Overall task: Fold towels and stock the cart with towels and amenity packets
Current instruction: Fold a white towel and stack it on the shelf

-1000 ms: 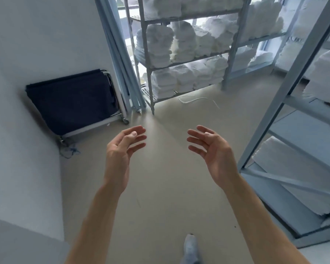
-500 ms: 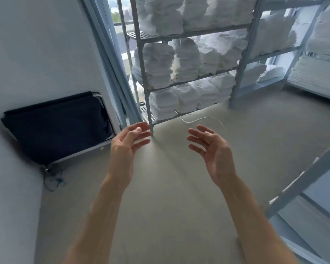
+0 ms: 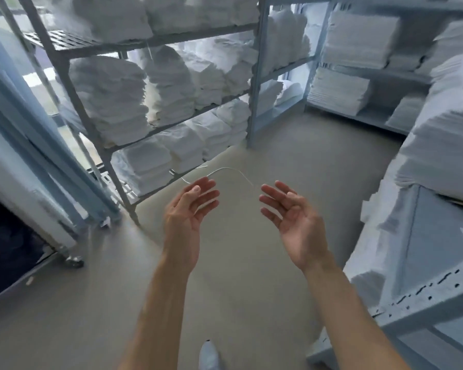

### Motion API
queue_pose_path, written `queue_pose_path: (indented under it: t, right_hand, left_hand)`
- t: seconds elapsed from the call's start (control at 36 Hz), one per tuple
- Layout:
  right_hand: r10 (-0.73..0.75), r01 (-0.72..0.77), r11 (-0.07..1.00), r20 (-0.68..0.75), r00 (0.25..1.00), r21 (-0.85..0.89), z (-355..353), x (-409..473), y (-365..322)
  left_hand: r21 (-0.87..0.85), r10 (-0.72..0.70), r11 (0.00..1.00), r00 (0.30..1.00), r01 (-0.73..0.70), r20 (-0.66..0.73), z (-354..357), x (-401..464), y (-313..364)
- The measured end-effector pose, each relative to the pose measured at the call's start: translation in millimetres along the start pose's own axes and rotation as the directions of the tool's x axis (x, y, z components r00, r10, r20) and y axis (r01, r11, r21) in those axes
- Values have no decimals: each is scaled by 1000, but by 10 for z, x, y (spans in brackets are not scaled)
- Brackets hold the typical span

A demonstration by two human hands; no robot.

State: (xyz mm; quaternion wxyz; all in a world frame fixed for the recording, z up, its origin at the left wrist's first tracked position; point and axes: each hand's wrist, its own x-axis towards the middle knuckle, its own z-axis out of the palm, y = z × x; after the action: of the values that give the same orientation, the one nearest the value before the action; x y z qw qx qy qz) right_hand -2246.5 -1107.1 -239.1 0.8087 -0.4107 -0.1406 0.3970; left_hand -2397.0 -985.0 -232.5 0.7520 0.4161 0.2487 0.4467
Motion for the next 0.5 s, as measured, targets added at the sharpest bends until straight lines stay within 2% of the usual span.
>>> queue_pose_path:
  t: [0.08, 0.25, 0.42, 0.5]
  right_hand:
    - [-40, 45, 996, -60, 997, 72, 98, 504, -140]
    - [-137, 149, 987, -164, 977, 61, 172, 1276, -327]
    - [-187, 219, 973, -305, 934, 72, -26, 1828, -359]
    - [-221, 252, 967, -384, 896, 32, -169, 2130, -355]
  left_hand:
    - [-32, -43, 998, 995, 46, 91, 187, 662, 45]
    - [-137, -139, 971, 932, 194, 335, 683, 1605, -20]
    - [-81, -236, 952, 877, 295, 419, 974, 2208, -442]
    - [-24, -245, 959, 872, 281, 424, 1067, 2507, -684]
